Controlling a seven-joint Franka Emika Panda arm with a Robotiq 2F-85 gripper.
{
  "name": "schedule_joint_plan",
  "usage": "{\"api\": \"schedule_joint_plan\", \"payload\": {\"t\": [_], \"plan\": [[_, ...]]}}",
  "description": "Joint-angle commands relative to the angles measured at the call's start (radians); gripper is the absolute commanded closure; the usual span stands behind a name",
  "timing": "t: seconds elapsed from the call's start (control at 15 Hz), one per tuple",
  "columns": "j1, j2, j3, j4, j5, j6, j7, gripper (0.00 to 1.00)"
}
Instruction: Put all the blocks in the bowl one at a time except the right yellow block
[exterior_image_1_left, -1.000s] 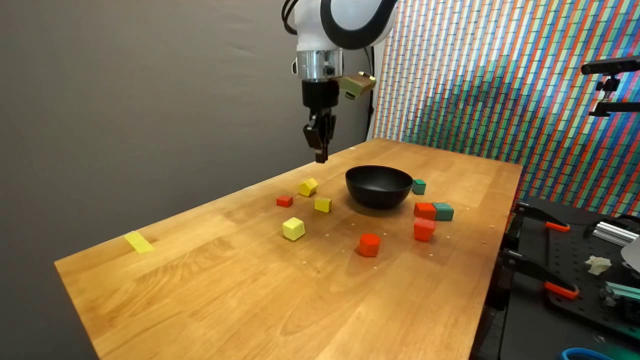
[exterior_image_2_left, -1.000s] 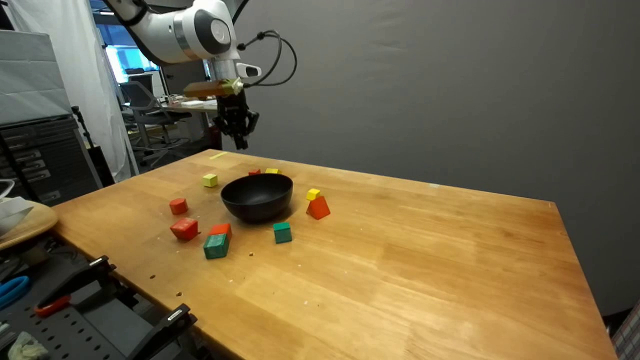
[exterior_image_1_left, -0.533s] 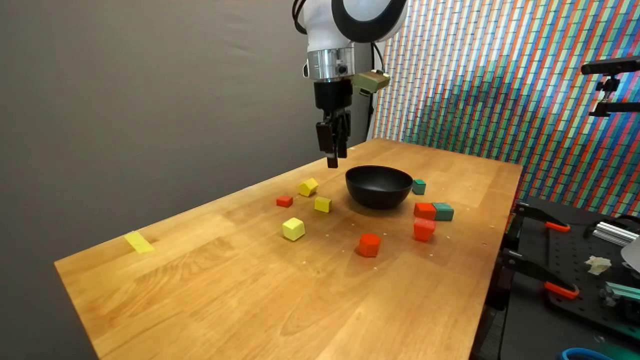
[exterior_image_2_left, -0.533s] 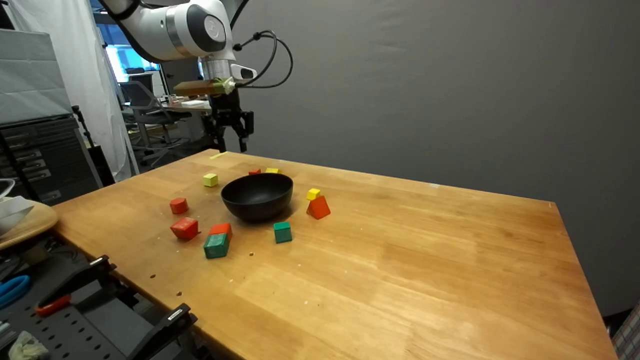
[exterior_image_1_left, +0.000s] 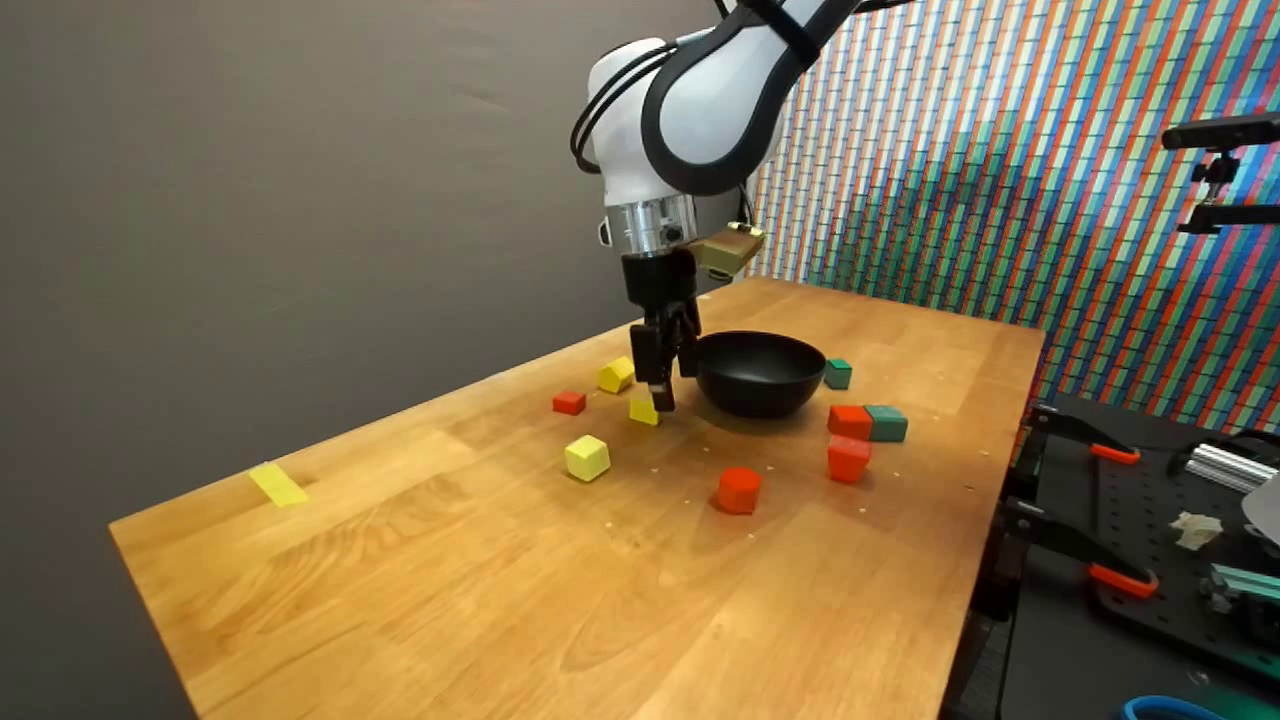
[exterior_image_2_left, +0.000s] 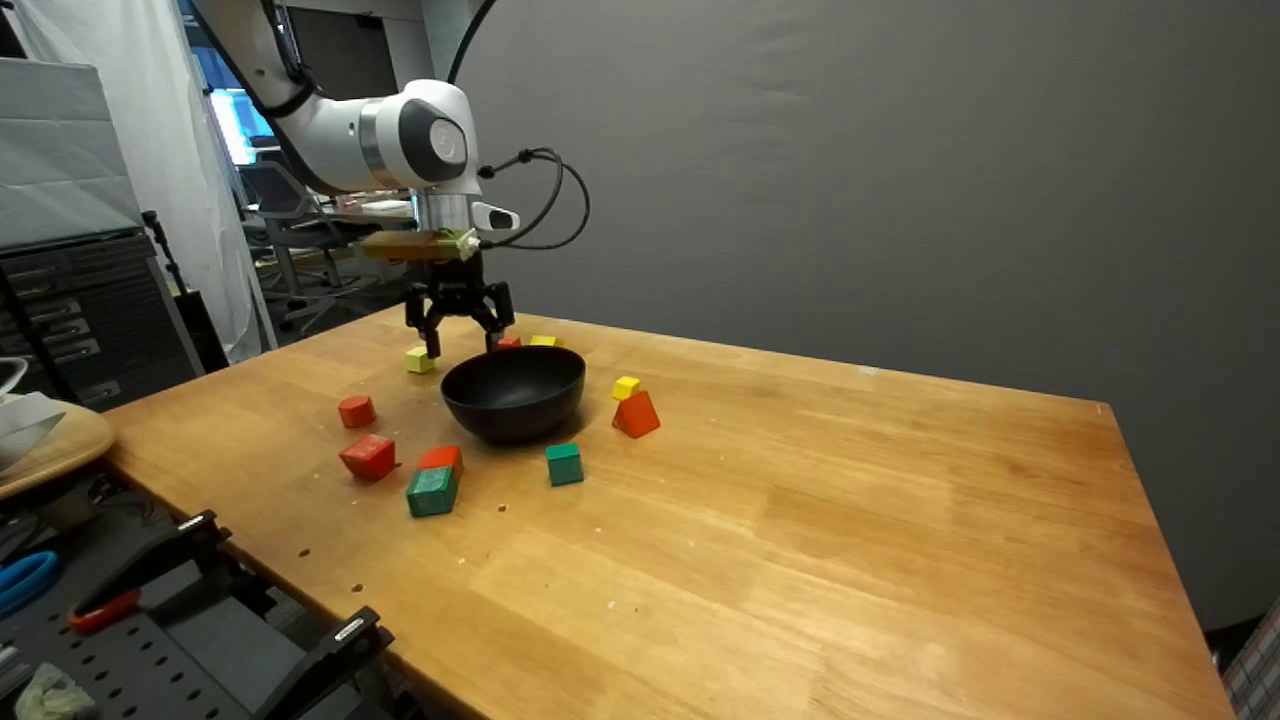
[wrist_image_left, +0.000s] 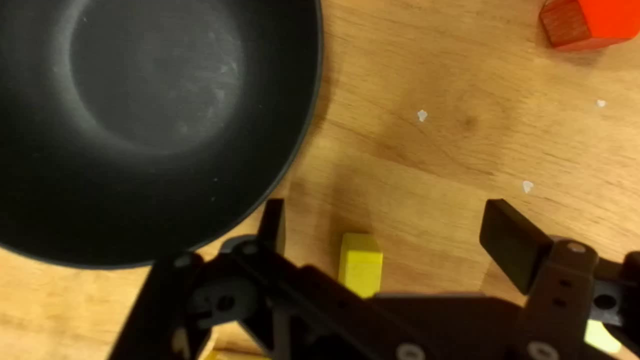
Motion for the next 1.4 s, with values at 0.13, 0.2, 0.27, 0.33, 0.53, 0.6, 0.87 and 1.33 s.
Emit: {"api": "schedule_joint_plan", "payload": {"t": [0.13,0.2,0.27,0.33,0.53,0.6,0.87,1.33], "plan": [[-0.001,0.131,-0.012,0.148,-0.001,0.002,-0.033,0.41],[0.000,0.143,-0.015,0.171,-0.003,-0.002,-0.034,0.49],[0.000,0.153,-0.018,0.191,-0.004,-0.005,-0.033,0.58],[0.000,0.162,-0.021,0.209,-0.004,-0.007,-0.032,0.65],[0.001,0.177,-0.027,0.245,-0.005,-0.015,-0.032,0.87],[0.001,0.177,-0.029,0.250,-0.005,-0.015,-0.031,0.92],[-0.016,0.050,-0.010,0.159,0.026,-0.041,-0.029,0.88],[-0.011,-0.308,-0.075,-0.119,-0.065,-0.049,0.078,0.88]]}}
